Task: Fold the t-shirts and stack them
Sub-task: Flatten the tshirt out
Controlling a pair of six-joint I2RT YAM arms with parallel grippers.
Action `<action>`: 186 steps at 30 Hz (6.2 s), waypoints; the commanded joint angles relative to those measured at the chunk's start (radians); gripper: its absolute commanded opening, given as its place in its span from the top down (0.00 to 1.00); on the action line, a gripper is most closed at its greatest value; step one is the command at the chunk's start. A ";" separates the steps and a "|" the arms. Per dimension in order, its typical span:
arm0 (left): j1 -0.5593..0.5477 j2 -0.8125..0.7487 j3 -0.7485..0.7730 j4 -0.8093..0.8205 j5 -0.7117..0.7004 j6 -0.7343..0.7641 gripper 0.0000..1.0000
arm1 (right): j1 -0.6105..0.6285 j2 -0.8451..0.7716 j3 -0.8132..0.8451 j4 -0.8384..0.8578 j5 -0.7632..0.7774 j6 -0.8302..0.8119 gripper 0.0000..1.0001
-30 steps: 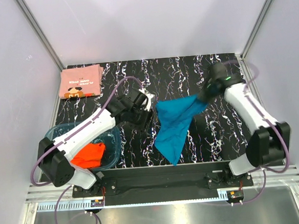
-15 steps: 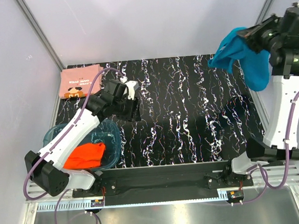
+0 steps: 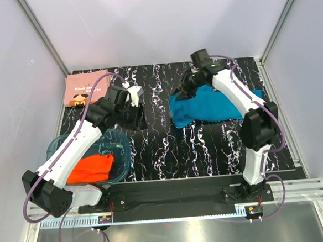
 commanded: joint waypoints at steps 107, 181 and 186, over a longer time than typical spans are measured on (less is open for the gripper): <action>0.105 0.587 0.665 -0.285 -0.203 0.109 0.89 | -0.523 -0.006 -0.089 -0.370 0.493 -0.443 0.93; -0.127 0.626 0.147 0.201 -0.072 0.052 0.41 | -0.715 -0.173 -0.762 -0.100 0.317 -0.465 0.50; -0.128 0.568 0.084 0.216 -0.076 0.048 0.43 | -0.715 -0.191 -0.810 -0.080 0.335 -0.462 0.46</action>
